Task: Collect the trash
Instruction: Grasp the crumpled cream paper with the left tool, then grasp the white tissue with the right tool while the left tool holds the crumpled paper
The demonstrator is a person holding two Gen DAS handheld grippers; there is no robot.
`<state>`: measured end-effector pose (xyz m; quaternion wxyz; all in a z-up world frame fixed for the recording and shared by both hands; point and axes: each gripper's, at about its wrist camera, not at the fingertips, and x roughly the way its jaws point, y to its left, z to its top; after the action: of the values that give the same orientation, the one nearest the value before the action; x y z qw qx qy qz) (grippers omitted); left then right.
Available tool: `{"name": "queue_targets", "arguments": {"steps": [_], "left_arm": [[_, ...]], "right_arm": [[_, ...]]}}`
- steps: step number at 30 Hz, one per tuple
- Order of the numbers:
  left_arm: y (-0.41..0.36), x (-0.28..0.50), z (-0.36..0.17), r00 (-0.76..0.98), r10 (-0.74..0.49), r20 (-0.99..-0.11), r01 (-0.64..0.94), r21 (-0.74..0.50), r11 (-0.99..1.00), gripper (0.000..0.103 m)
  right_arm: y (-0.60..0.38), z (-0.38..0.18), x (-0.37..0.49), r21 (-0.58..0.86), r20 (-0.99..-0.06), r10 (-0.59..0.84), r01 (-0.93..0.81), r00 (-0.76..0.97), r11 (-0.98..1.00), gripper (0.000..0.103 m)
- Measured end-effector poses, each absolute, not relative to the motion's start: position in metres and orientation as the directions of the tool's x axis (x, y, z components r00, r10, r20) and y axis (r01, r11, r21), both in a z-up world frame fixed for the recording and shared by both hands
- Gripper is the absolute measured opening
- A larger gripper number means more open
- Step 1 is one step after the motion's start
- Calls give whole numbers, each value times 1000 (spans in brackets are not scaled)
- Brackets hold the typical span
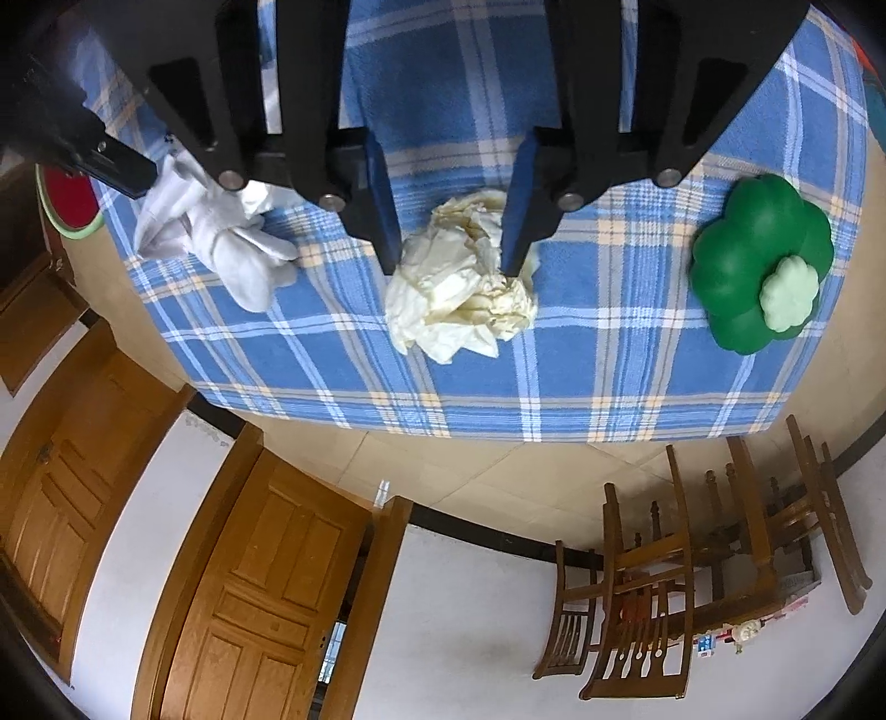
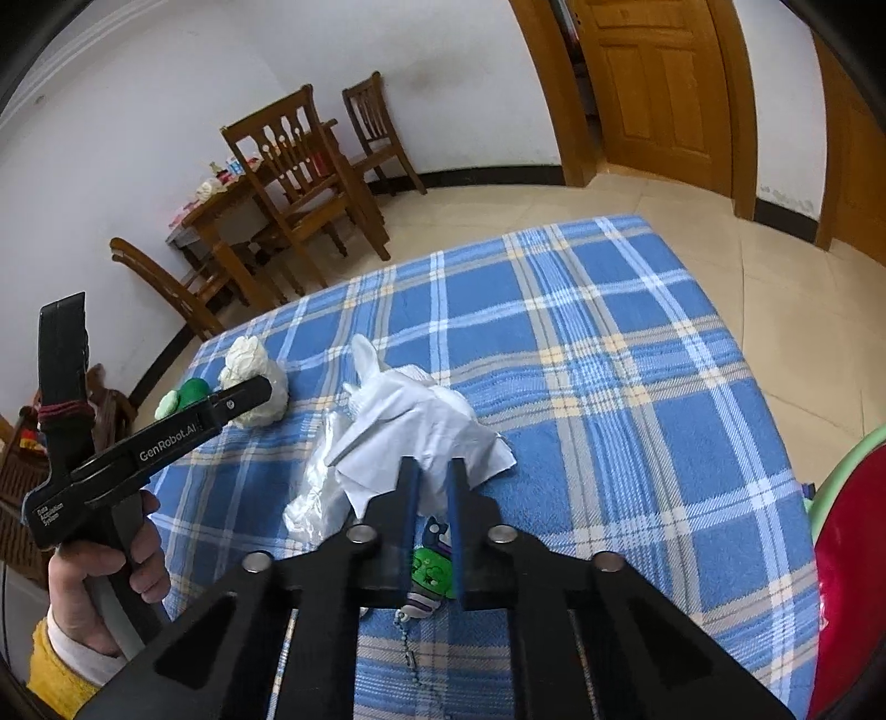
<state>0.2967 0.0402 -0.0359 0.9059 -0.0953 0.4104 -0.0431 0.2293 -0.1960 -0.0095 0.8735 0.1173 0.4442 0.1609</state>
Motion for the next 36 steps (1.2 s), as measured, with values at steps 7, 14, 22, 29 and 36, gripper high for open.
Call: {"name": "queue_targets", "arguments": {"steps": [7, 14, 22, 29, 36], "left_arm": [[34, 278, -25, 671, -202, -713, 32, -244, 969, 34], [27, 254, -15, 673, -243, -698, 42, -293, 955, 34], [22, 240, -21, 655, -285, -700, 53, -333, 941, 34], [24, 236, -23, 650, -296, -700, 55, -345, 937, 34], [24, 238, -27, 644, -306, -701, 51, -359, 932, 34]], "right_arm": [[-198, 0, 220, 339, -710, 395, -209, 583, 917, 1], [-195, 2, 220, 309, -721, 381, -224, 579, 924, 7], [-182, -5, 223, 275, -745, 373, -255, 554, 927, 37], [-183, -5, 232, 251, -752, 344, -239, 562, 938, 60], [-188, -12, 242, 277, -768, 355, -224, 532, 934, 77]]}}
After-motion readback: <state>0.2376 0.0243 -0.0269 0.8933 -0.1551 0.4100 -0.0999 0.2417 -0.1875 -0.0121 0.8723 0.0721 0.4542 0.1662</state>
